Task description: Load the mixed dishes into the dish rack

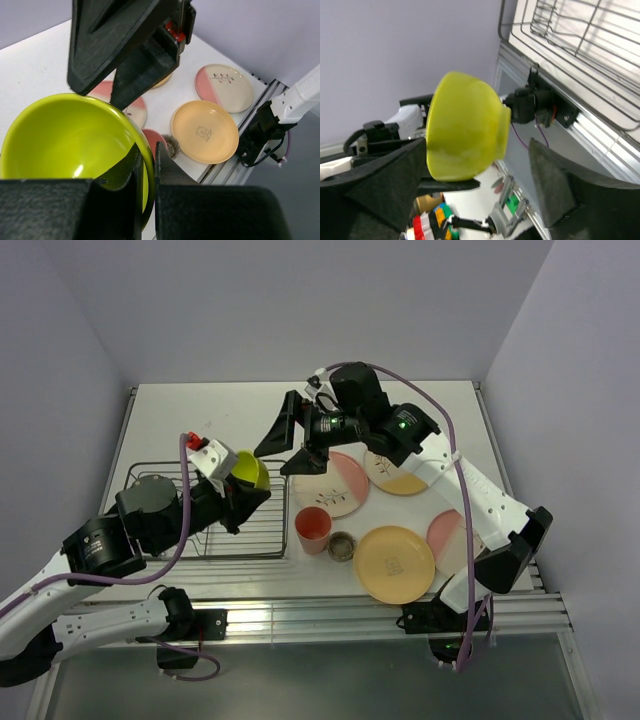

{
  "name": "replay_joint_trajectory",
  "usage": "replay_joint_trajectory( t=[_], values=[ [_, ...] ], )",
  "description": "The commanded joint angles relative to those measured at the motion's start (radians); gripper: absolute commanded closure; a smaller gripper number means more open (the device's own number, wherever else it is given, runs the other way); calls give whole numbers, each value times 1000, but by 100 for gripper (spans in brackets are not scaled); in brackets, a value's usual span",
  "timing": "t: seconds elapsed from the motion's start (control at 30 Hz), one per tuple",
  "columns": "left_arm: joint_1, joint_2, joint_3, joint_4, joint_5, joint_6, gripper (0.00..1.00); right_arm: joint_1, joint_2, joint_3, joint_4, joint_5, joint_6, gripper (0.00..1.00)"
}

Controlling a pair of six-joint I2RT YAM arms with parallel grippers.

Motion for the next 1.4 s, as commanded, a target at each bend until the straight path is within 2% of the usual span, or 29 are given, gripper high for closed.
replay_joint_trajectory(
  t=[0.0,0.1,0.27,0.8,1.2,1.37],
  values=[
    [3,0,2,125,7,-15,100,23,-35,24,106,59,16,7],
    [3,5,0,136,10,-17,100,29,-70,-37,167,59,34,6],
    [3,17,2,162,7,-17,100,31,-87,-58,175,47,25,6],
    [3,85,35,179,-25,28,100,31,-92,-32,152,-37,40,11],
    [3,97,92,142,-84,80,100,15,-66,1,95,-39,14,6],
    [3,109,68,164,-64,72,100,12,-52,13,96,-45,8,12]
  ],
)
